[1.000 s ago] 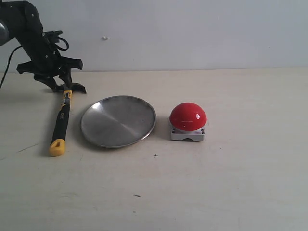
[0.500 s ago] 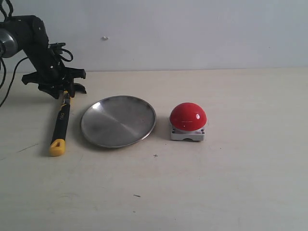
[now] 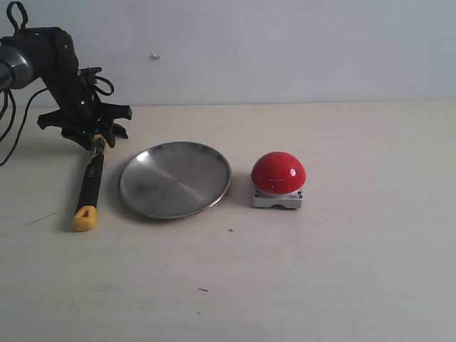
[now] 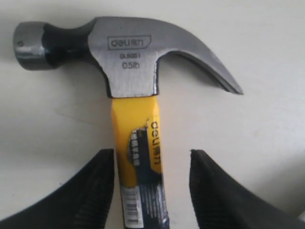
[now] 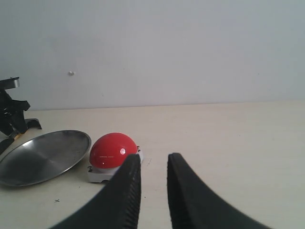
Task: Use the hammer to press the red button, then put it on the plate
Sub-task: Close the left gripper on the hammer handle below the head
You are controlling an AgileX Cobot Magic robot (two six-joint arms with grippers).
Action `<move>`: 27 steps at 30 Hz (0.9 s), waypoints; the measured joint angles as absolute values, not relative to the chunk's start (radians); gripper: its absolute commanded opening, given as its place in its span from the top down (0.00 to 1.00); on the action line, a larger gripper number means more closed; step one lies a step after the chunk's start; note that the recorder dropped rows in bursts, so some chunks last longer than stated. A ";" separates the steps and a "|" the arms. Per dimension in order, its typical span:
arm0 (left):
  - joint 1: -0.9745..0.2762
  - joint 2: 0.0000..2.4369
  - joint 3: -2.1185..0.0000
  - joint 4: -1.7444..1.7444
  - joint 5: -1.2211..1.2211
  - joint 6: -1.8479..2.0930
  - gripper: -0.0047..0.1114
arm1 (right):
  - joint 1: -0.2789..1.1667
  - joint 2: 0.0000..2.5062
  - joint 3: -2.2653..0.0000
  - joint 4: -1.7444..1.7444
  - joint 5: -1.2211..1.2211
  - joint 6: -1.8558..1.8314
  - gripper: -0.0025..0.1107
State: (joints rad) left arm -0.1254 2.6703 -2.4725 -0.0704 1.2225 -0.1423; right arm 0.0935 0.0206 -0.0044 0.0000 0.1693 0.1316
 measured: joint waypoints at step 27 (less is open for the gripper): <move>-0.125 2.670 -2.427 -0.056 1.220 -0.173 0.96 | 0.094 0.021 -0.004 0.000 0.169 0.132 0.79</move>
State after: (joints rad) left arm -0.1254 2.6703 -2.4274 -0.0562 1.2204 -0.1730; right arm 0.0935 0.0206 -0.0044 0.0000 0.1693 0.1316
